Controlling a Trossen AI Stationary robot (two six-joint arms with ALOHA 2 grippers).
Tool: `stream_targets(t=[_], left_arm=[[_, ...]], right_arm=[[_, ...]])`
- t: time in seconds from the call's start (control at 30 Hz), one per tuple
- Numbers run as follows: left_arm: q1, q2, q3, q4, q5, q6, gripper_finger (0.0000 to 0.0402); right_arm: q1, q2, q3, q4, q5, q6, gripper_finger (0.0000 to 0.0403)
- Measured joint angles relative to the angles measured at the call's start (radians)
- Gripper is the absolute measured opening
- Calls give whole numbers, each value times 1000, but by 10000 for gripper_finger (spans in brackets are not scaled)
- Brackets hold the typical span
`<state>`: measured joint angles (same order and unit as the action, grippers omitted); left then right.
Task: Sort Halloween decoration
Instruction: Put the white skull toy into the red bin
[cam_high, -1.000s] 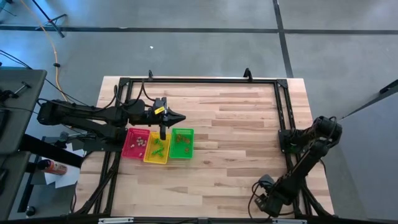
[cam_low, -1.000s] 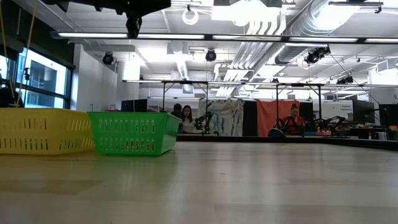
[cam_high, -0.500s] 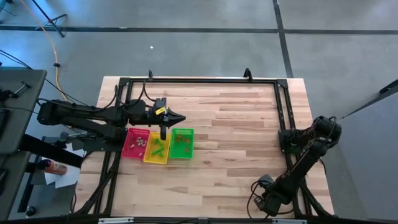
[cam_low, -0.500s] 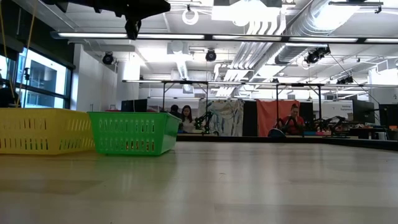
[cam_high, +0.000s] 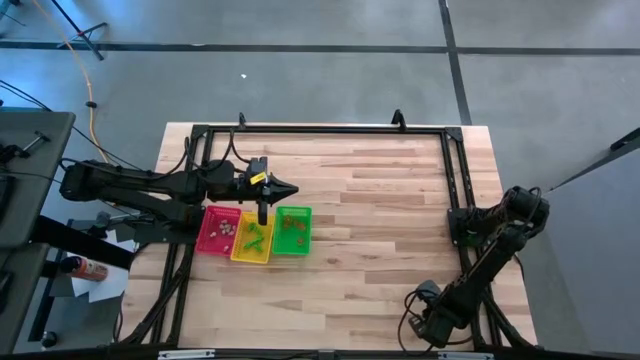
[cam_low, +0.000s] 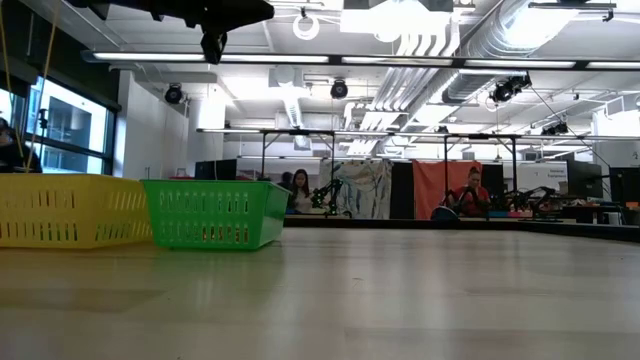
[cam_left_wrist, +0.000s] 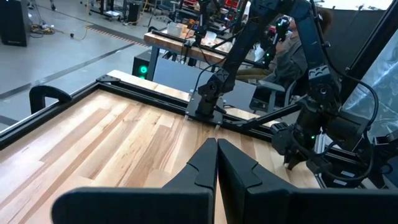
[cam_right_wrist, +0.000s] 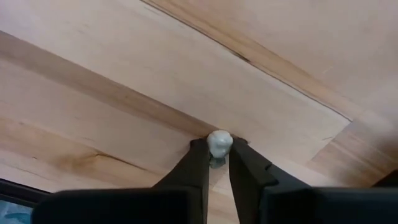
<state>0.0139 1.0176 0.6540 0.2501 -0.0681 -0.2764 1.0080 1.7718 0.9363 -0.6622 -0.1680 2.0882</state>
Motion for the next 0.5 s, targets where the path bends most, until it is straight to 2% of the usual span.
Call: stream_targets(t=[0.17,0.5], left_arm=[[0,0,0,0,0,0,0],[0,0,0,0,0,0,0]], right_arm=[[0,-1,0,-1,1,-1,16],[2,-35,-3,-18,37,-14,12]])
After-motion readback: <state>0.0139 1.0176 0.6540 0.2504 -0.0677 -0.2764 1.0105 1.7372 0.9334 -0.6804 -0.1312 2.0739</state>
